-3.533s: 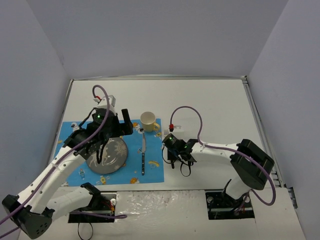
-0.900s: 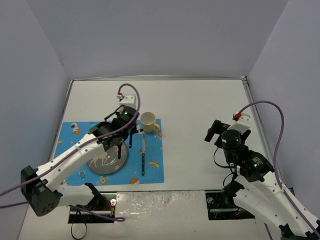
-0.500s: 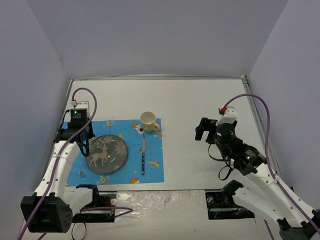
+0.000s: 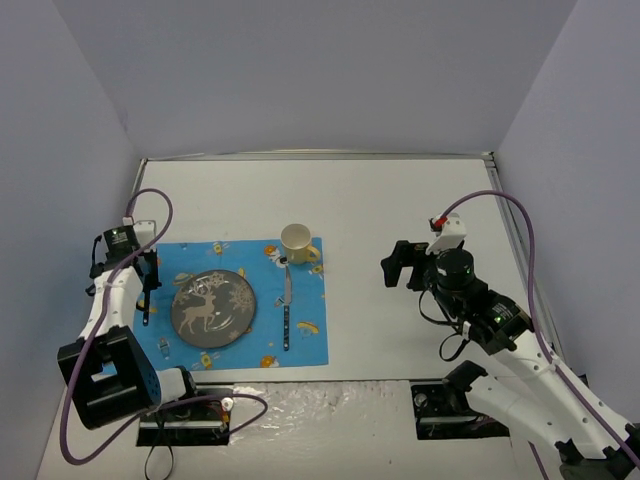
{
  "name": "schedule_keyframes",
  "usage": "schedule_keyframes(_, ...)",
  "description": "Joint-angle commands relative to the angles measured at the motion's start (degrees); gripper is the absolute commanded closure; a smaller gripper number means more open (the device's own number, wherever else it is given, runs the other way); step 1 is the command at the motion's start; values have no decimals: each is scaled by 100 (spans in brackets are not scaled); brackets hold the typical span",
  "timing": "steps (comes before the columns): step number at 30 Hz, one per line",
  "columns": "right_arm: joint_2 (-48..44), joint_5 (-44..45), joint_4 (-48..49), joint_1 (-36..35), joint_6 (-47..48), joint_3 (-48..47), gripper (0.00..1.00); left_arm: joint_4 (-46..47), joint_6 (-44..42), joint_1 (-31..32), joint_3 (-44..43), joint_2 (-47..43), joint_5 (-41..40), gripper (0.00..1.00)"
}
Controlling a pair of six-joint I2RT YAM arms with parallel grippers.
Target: Set the dinner table for one person
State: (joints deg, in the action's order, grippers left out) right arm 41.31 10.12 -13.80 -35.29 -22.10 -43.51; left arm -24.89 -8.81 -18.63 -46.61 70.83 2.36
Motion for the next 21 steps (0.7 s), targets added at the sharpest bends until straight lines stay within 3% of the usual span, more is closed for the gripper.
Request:
schedule_keyframes(1, -74, -110, 448, 4, 162, 22, 0, 659, -851, -272, -113, 93, 492, 100)
schedule_keyframes(8, -131, -90, 474, -3, 216, 79, 0, 704, -1314, -567, -117, 279, 893, 100)
schedule_keyframes(21, -53, -71, 475, -4, 267, 105, 0, 41, -1632, -826, -157, 618, 787, 100)
